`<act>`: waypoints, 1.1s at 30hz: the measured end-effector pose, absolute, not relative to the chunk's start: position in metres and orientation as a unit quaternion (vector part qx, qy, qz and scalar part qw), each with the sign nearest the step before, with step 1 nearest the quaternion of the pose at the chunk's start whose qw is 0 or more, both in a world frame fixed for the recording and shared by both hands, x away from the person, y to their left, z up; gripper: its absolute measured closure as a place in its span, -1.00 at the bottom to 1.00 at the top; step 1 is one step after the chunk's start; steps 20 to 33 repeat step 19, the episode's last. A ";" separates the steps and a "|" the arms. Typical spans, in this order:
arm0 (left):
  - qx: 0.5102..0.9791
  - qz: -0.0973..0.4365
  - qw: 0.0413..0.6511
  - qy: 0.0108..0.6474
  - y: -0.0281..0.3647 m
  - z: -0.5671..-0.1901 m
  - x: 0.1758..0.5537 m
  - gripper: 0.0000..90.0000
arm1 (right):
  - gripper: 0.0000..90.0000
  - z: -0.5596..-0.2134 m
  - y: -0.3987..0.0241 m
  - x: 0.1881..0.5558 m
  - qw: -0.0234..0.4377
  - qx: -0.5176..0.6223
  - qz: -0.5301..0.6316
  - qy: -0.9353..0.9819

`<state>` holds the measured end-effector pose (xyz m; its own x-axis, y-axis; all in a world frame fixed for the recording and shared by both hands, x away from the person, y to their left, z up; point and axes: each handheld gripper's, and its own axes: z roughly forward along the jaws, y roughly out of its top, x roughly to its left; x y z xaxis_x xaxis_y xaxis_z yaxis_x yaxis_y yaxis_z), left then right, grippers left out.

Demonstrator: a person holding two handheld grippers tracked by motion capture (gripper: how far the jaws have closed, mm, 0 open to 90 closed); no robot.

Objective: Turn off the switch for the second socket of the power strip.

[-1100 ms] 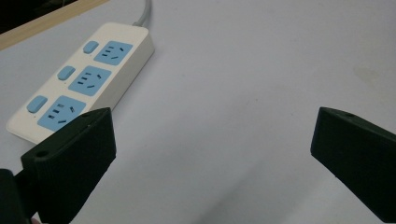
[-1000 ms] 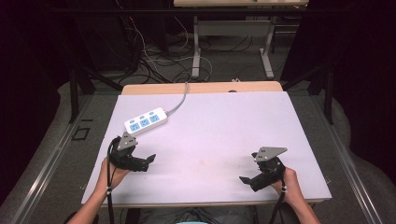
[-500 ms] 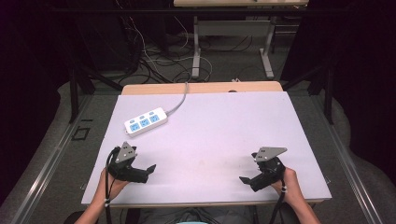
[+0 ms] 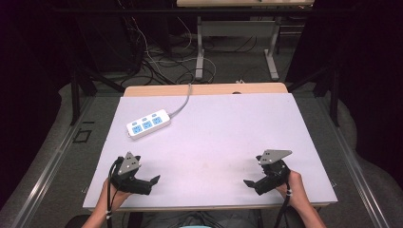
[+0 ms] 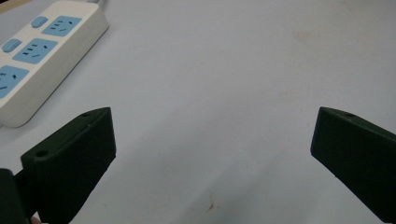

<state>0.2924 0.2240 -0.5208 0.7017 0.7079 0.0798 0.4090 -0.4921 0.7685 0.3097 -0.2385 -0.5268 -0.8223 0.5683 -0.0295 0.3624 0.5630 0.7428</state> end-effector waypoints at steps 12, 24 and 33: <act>0.845 0.191 0.375 0.329 0.223 -0.524 0.290 -1.00 | -0.99 -0.527 -0.238 0.310 0.134 0.265 0.383 0.875; 0.851 0.188 0.369 0.324 0.223 -0.525 0.292 -1.00 | -0.99 -0.527 -0.238 0.310 0.130 0.265 0.379 0.877; 0.851 0.188 0.369 0.324 0.223 -0.525 0.292 -1.00 | -0.99 -0.527 -0.238 0.310 0.130 0.265 0.379 0.877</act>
